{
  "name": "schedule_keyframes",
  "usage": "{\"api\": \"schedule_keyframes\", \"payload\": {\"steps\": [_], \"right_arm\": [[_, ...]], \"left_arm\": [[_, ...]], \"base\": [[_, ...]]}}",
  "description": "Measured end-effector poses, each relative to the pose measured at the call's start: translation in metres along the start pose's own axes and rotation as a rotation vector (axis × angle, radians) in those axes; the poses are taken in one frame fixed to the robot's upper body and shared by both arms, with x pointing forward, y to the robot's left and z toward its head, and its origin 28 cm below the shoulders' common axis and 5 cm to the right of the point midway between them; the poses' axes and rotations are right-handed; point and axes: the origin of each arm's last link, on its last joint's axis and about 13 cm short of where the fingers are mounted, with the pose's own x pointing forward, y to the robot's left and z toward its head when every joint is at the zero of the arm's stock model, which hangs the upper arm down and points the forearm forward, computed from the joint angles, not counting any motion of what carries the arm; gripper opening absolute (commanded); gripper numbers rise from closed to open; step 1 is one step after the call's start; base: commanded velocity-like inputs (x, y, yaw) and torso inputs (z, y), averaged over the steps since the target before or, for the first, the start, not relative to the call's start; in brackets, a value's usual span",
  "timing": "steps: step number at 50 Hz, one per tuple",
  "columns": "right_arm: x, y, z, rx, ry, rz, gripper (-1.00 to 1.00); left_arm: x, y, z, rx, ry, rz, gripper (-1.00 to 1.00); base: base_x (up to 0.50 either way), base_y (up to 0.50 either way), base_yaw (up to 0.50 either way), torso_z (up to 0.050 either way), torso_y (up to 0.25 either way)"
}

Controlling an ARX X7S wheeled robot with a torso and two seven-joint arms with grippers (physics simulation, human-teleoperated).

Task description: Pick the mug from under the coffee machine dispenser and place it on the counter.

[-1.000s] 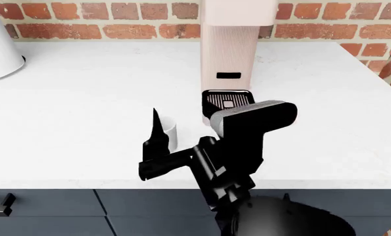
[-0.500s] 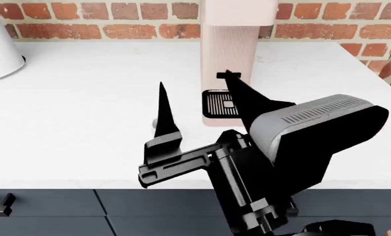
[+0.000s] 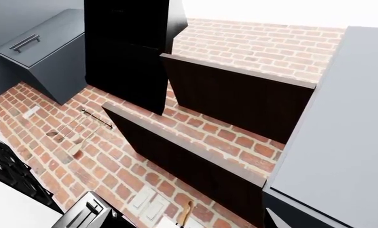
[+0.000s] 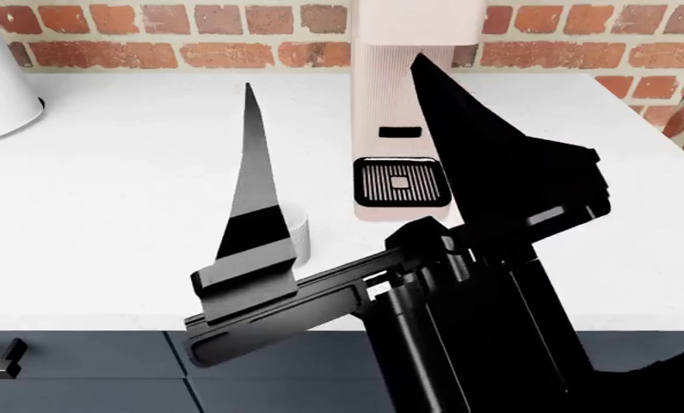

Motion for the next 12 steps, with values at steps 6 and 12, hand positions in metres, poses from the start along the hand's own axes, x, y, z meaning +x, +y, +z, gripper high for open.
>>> {"api": "schedule_keyframes", "payload": {"steps": [6, 12], "right_arm": [[0.0004, 0.0003, 0.0027, -0.013, -0.010, -0.010, 1.00], [0.0019, 0.0002, 0.0030, -0.028, -0.009, -0.022, 1.00]], "left_arm": [[0.0000, -0.0002, 0.0001, 0.000, -0.001, 0.000, 1.00], [0.0000, -0.0002, 0.0000, 0.000, -0.001, -0.001, 1.00]], "base": [[0.00, 0.00, 0.00, 0.000, 0.000], [0.00, 0.00, 0.00, 0.000, 0.000]]}}
